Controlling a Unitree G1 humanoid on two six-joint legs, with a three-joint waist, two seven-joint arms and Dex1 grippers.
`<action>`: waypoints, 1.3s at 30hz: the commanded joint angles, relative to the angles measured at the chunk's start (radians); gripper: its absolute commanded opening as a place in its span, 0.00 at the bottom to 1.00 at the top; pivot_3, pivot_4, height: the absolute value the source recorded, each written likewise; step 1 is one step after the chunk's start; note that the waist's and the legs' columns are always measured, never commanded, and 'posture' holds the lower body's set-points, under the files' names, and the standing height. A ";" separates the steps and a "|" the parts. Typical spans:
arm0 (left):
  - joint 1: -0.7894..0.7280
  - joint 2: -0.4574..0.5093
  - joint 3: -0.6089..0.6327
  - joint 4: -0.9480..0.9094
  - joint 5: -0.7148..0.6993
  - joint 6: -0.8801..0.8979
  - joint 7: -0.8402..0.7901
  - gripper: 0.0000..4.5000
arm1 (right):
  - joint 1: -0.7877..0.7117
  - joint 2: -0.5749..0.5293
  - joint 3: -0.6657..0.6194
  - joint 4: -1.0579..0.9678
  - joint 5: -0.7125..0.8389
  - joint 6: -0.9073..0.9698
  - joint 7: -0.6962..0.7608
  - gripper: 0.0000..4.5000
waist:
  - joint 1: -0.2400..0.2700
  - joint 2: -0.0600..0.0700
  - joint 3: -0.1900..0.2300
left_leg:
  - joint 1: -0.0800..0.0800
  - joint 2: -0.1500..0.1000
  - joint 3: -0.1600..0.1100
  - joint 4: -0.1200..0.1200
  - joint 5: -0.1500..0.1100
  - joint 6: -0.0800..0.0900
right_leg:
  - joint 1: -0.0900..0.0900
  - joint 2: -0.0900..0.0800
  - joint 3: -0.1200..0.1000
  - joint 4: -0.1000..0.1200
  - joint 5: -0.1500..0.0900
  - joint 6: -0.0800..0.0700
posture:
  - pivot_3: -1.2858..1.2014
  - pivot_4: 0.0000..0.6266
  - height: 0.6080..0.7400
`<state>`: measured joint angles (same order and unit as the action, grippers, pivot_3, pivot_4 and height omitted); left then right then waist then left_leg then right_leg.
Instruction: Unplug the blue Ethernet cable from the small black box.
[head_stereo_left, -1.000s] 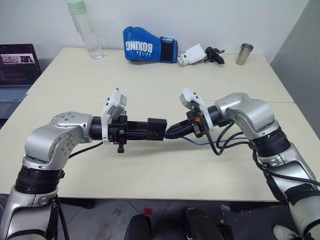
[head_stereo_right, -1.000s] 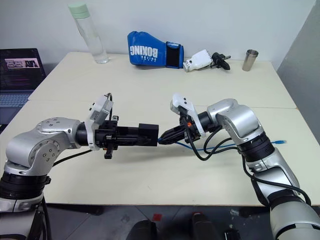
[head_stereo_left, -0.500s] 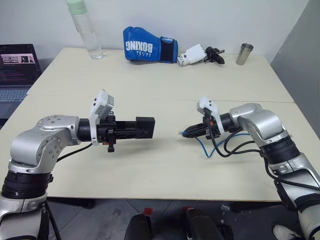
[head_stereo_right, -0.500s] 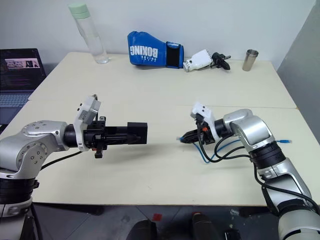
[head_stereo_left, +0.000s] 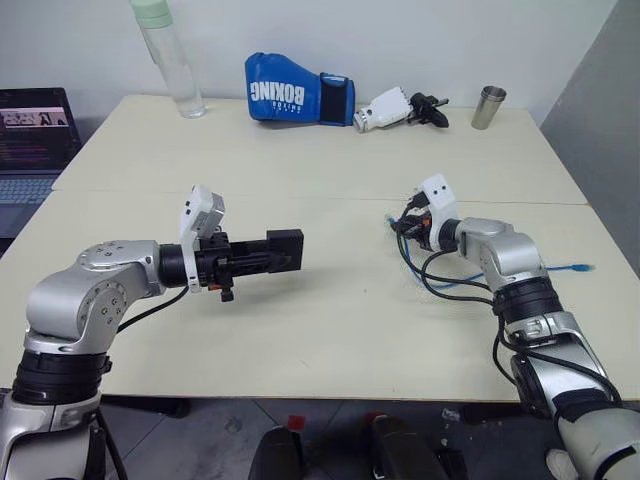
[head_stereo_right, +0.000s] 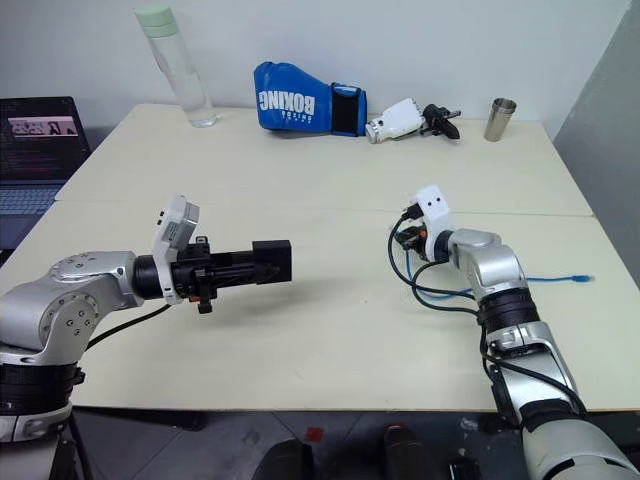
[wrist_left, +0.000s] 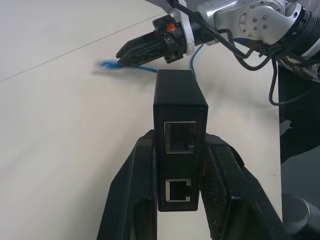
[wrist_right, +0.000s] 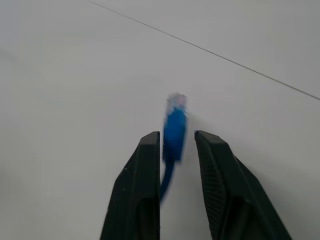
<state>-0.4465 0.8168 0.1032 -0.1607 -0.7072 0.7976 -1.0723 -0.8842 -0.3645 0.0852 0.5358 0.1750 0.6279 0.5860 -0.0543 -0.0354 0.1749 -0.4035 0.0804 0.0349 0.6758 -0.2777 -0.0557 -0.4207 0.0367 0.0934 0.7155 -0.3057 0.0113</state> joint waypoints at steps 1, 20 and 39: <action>-0.011 -0.003 0.016 -0.028 -0.007 -0.011 0.009 0.18 | -0.052 0.008 -0.049 -0.013 0.005 -0.021 -0.026 0.50 | -0.002 0.000 0.000 | 0.000 0.000 0.000 0.000 0.000 0.000 | 0.000 0.000 0.000 0.000 0.000 0.000 | 0.52 0.24 1.00; 0.006 -0.316 0.084 0.286 0.329 -0.444 0.516 0.18 | 0.121 -0.016 0.144 -0.559 0.074 -0.103 0.304 0.85 | 0.007 0.000 0.000 | -0.001 0.000 -0.002 0.001 0.000 0.000 | 0.001 -0.001 -0.001 0.000 0.000 0.001 | 0.52 0.24 1.00; 0.009 -0.385 0.119 0.638 0.407 -0.714 0.547 0.50 | 0.097 0.027 0.169 -0.519 0.047 -0.069 0.282 0.85 | 0.022 0.000 -0.001 | 0.000 0.000 -0.001 0.001 0.000 0.000 | 0.001 -0.002 -0.004 0.001 0.001 0.001 | 0.52 0.24 1.00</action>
<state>-0.4407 0.4247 0.2076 0.4844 -0.2919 0.0860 -0.5123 -0.7624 -0.3336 0.2675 0.0487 0.2105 0.5577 0.8564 -0.0323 -0.0358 0.1741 -0.4036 0.0799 0.0344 0.6768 -0.2777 -0.0557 -0.4198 0.0350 0.0893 0.7163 -0.3051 0.0120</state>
